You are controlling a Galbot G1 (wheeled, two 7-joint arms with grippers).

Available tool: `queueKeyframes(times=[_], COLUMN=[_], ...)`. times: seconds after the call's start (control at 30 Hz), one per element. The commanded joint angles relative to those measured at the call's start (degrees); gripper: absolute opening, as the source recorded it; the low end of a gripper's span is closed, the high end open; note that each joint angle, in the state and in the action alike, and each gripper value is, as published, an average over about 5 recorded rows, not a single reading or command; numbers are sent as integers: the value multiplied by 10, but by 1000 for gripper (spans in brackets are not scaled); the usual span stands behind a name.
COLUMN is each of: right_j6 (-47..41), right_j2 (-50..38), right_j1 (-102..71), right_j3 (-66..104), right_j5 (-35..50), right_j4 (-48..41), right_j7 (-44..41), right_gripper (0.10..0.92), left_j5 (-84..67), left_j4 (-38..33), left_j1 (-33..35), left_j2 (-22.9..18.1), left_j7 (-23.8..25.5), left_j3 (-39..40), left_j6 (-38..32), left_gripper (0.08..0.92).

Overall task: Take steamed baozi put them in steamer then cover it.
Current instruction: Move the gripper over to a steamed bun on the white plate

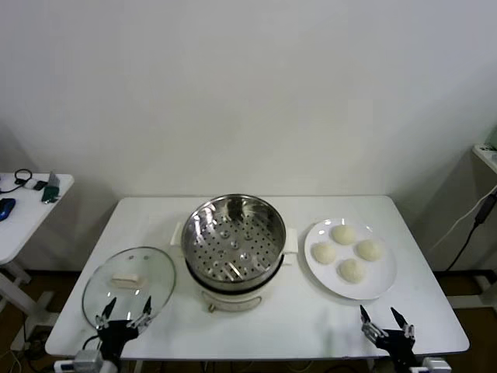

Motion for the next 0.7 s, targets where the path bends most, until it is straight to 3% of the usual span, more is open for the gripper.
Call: queueKeyframes(times=[0.03, 0.17, 0.33, 0.53, 0.7], right_j6=[-66, -132, -172, -201, -209], right_j2=[-23, -75, -151, -247, -313], right_j1=[83, 201, 396, 586, 709], right_j3=[15, 8, -62, -242, -404], right_j5=[-55, -51, -56, -58, -117], right_j4=[4, -21, -130, -264, -320], right_j7=[18, 29, 7, -131, -260], right_gripper=[823, 823, 823, 823, 823], left_j5=[3, 6, 9, 9, 11], left_j4=[-5, -7, -11, -16, -16], left_j1=[2, -1, -8, -15, -20], left_j2=[1, 1, 2, 3, 0], left_j7=[1, 1, 3, 6, 8], left_j3=[4, 8, 15, 19, 22], left_j6=[-1, -1, 1, 1, 1], left_gripper=[823, 823, 823, 823, 823])
